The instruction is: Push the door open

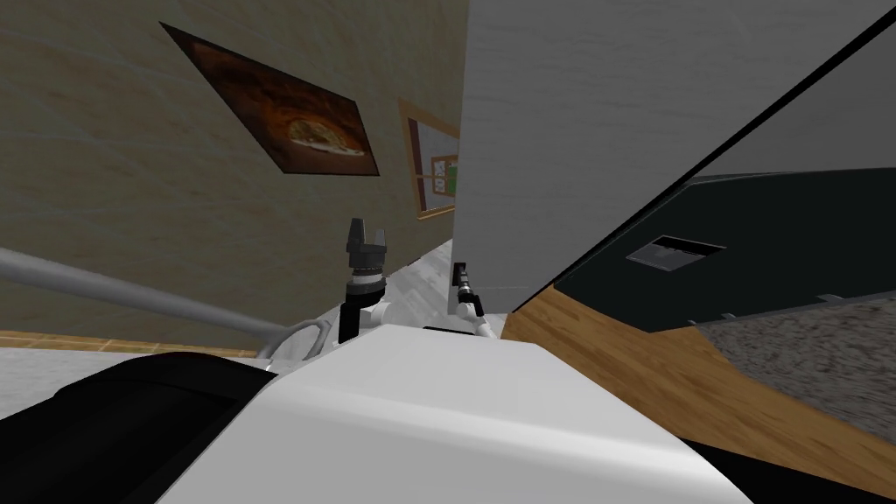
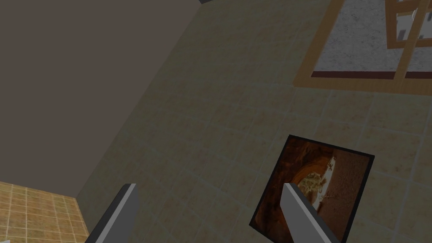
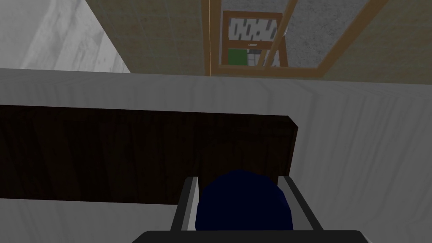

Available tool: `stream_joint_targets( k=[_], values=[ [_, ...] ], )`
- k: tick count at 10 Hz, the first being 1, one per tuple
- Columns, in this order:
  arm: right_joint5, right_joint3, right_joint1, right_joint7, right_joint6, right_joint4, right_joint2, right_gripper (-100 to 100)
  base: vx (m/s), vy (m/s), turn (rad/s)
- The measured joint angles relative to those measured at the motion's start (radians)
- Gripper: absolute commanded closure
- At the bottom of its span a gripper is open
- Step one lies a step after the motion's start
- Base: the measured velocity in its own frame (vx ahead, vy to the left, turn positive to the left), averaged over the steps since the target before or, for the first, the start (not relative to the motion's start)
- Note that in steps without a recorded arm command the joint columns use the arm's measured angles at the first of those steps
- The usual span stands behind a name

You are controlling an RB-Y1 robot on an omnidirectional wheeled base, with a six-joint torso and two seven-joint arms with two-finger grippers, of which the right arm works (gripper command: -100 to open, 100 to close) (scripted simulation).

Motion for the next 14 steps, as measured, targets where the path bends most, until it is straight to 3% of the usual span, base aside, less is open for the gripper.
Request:
stream_joint_targets(
  k=[5, 6, 9, 11, 12, 14],
  values=[
    [-0.093, 0.037, 0.023, 0.081, -0.042, -0.032, 0.024, 100, 0.091, 0.062, -0.075],
    [-0.095, 0.036, 0.023, 0.084, -0.044, -0.034, 0.024, 100, 0.097, -0.039, -0.023],
    [-0.099, 0.052, 0.031, 0.095, -0.048, -0.026, 0.012, 100, 0.169, -0.017, -0.062],
    [-0.117, 0.025, 0.044, 0.124, -0.045, -0.06, -0.005, 100, 0.172, 0.03, -0.128],
    [-0.118, 0.02, 0.045, 0.13, -0.055, -0.06, -0.011, -100, 0.016, -0.027, -0.02],
    [-0.128, 0.071, 0.072, 0.152, -0.097, -0.071, -0.022, -100, -0.105, -0.053, 0.009]
  ],
)
